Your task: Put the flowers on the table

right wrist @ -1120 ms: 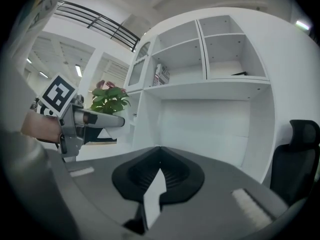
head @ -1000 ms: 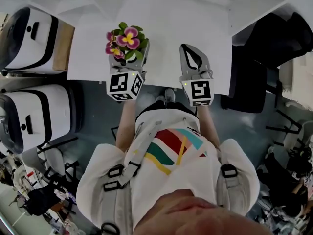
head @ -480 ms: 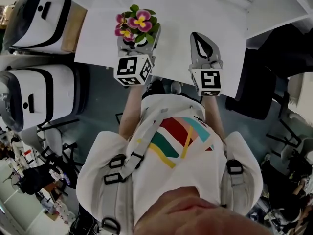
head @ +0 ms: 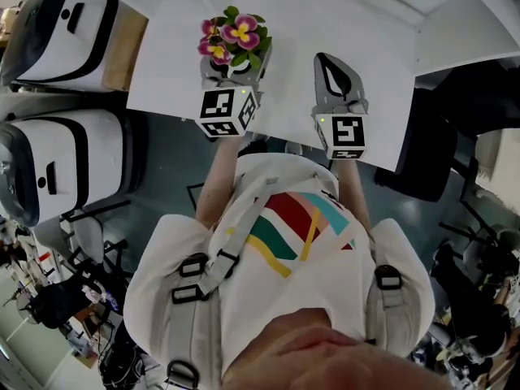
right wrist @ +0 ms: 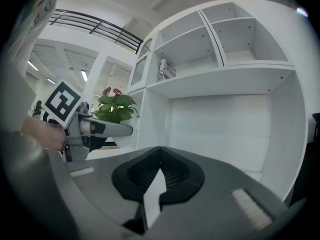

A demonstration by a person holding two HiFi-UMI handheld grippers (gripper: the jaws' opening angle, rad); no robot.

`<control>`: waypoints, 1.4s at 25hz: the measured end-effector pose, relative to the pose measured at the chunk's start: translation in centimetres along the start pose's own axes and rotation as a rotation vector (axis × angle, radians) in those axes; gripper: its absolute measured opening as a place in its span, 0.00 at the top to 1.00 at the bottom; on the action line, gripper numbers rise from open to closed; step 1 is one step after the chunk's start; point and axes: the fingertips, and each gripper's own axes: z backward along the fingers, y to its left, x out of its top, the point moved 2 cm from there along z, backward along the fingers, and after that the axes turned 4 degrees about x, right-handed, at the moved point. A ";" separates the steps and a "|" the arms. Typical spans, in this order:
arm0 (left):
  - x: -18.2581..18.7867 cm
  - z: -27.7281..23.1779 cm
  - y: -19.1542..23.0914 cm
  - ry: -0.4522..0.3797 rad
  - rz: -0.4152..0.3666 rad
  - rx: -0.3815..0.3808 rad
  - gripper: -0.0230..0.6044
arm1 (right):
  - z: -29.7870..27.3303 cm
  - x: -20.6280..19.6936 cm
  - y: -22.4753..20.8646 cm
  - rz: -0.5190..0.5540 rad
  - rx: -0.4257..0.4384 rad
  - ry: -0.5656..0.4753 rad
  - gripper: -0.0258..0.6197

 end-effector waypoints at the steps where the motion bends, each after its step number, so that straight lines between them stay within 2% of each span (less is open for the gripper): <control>1: -0.2 -0.3 0.3 0.008 -0.011 0.003 0.40 | -0.4 -0.2 0.1 -0.002 0.000 0.005 0.96; 5: -0.7 -1.7 1.2 0.044 -0.052 0.003 0.40 | -1.5 -0.7 0.4 -0.017 -0.011 0.033 0.96; 13: -2.4 -5.4 3.3 0.109 -0.031 -0.073 0.40 | -3.7 -1.6 1.2 -0.026 -0.021 0.076 0.96; 25: -7.7 -11.8 7.5 0.258 -0.023 -0.126 0.40 | -5.3 -3.7 1.4 -0.044 -0.074 0.168 0.96; 35: -12.9 -15.2 9.9 0.384 -0.011 -0.132 0.40 | -5.9 -5.1 1.5 -0.049 -0.103 0.228 0.96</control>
